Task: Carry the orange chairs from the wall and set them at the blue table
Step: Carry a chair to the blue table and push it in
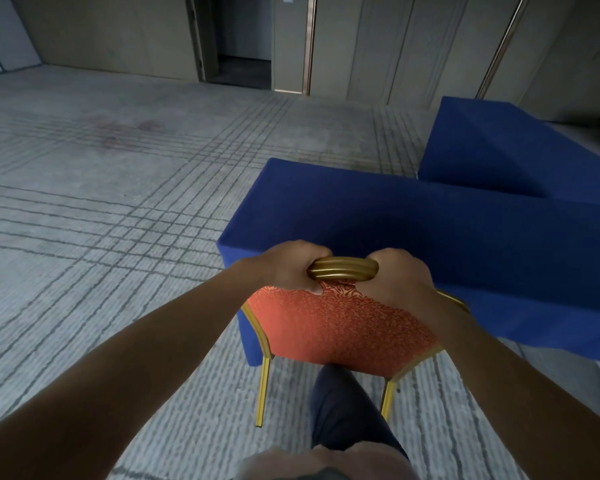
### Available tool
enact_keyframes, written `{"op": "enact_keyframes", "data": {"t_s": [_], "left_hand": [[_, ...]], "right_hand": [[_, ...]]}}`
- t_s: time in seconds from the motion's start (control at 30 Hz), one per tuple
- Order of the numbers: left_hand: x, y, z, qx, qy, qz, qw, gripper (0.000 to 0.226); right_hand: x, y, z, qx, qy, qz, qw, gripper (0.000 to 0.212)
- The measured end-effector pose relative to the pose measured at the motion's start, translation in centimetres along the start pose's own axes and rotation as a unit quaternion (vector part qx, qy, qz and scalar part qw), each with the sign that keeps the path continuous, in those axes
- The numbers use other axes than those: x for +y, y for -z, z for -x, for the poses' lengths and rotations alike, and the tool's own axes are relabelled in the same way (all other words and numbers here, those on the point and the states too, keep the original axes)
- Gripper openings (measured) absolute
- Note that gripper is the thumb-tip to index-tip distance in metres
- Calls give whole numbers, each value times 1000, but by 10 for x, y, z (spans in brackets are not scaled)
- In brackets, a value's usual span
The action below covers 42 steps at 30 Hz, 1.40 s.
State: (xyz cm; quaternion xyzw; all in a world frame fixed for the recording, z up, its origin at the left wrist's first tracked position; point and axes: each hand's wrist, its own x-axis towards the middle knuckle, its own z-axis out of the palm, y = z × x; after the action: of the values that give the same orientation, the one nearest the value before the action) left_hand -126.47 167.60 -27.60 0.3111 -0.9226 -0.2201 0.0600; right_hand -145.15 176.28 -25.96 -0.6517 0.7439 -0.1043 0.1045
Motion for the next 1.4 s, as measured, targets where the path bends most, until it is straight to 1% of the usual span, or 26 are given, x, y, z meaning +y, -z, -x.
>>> {"op": "enact_keyframes", "data": {"t_s": [0.23,0.5,0.77,0.97,1.03,1.17,1.3,1.4], "left_hand": [[-40,-3,-46,16,33,0,999,31],[-56,-18,-72,18,45,-31,998,28],[-63,-48,-63,-6,72,-36,997,27],[-55,-57,-52,-25,114,-25,993,31],[-49,-56,-50,-31,142,-19,989,33],[-39,-47,-44,-60,175,-50,982,37],[-31,-47,-34,-54,203,-74,975,47],[-31,-53,-35,-57,220,-86,970,53]], "right_hand": [[15,-12,-71,-9,53,39,998,18],[37,-36,-100,-27,51,24,998,18],[44,-65,-93,-73,74,3,995,16],[45,-72,-77,-88,62,-2,994,13],[46,-69,-74,-87,48,-3,995,16],[46,-62,-65,-71,42,15,996,21],[48,-62,-47,-52,29,-1,998,28],[53,-60,-42,-73,6,-19,997,32]]}}
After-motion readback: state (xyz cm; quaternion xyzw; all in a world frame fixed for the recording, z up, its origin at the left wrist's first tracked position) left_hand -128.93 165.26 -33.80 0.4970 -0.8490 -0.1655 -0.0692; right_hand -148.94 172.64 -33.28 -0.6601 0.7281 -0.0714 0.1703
